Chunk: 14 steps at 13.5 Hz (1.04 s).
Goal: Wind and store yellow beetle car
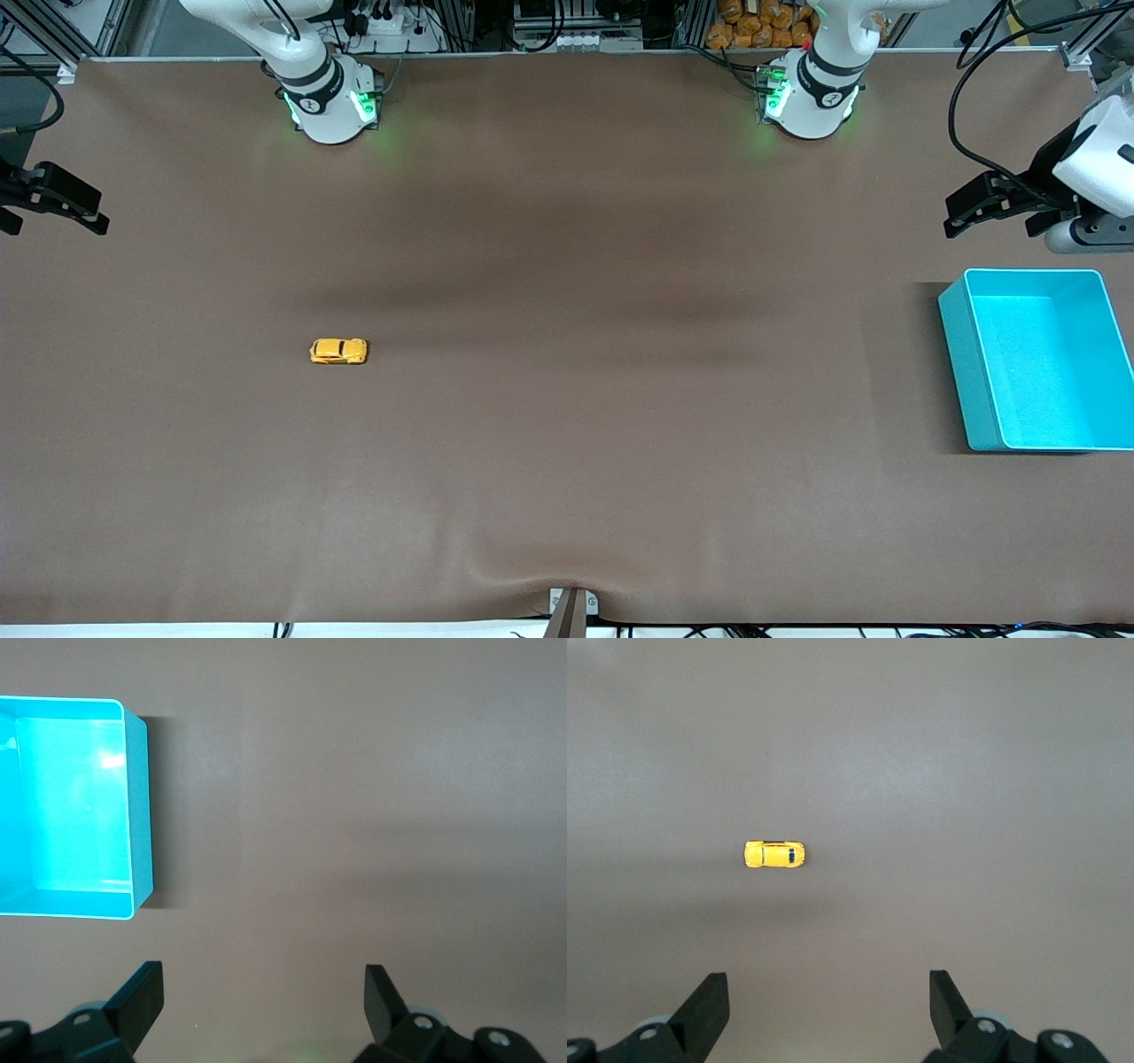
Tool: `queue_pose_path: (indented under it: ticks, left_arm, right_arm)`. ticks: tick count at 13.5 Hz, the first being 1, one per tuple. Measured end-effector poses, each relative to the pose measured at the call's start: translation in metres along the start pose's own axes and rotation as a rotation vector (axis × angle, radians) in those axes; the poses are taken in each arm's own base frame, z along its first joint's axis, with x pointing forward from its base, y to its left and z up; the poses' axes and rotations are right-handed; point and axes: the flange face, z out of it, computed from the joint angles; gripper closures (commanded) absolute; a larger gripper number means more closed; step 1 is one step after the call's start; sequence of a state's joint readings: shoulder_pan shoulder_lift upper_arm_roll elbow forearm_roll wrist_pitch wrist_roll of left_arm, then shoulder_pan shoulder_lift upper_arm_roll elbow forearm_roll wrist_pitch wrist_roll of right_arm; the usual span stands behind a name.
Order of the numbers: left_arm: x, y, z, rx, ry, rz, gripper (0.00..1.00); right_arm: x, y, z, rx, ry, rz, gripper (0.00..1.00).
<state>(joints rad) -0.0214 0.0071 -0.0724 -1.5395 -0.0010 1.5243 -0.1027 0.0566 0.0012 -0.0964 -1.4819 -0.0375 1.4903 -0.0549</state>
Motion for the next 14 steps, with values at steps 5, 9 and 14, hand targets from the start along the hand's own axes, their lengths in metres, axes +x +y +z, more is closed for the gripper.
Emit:
queue_pose_path:
  ticks: [5,9,14]
  left_arm:
    - [0.0000,-0.0001,0.0000,0.000,0.000,0.000,0.00]
    - [0.0000,-0.0001,0.0000,0.000,0.000,0.000,0.00]
    - [0.0000,-0.0001,0.0000,0.000,0.000,0.000,0.00]
  right_arm:
    - [-0.0002,0.0009,0.0002,0.044,0.001,0.012,0.00]
    - [-0.0003,0.0013,0.0002,0.050,0.001,0.013,0.00]
    - [-0.0005,0.0013,0.0004,0.051,-0.001,0.013,0.00]
